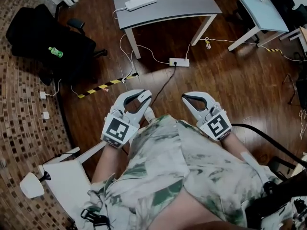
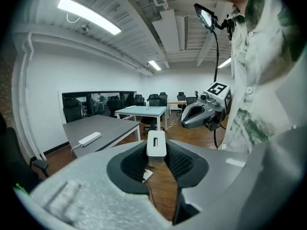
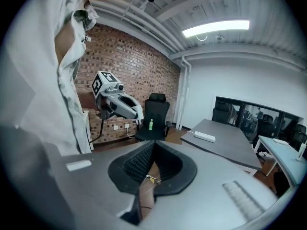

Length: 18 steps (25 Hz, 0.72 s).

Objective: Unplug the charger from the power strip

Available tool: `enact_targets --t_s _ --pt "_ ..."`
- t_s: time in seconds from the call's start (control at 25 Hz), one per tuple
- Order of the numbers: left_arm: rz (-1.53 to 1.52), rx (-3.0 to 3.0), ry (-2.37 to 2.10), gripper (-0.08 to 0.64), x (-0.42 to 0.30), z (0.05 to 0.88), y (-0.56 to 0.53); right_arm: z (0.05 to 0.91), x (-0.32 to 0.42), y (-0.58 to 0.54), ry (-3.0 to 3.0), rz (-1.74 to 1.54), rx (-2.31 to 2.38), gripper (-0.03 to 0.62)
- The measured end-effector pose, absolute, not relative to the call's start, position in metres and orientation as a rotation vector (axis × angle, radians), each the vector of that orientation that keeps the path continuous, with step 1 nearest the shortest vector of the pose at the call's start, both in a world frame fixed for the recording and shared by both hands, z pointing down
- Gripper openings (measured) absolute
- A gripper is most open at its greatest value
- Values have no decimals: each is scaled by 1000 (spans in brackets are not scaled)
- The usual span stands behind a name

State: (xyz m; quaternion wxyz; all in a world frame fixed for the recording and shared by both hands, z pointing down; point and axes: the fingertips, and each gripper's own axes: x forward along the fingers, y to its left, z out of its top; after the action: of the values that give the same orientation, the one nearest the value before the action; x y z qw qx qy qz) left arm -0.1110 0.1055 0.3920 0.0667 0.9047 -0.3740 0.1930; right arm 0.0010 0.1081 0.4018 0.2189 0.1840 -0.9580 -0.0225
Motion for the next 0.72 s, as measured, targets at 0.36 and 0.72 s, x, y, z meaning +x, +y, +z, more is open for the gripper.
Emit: enact_targets --t_s 0.36,0.72 --pt "546 2752 -1086 107 0 381 180 413 98 188 -2678 -58 504 3" --pt "537 2693 -1071 107 49 375 231 403 144 232 -2721 -74 499 3"
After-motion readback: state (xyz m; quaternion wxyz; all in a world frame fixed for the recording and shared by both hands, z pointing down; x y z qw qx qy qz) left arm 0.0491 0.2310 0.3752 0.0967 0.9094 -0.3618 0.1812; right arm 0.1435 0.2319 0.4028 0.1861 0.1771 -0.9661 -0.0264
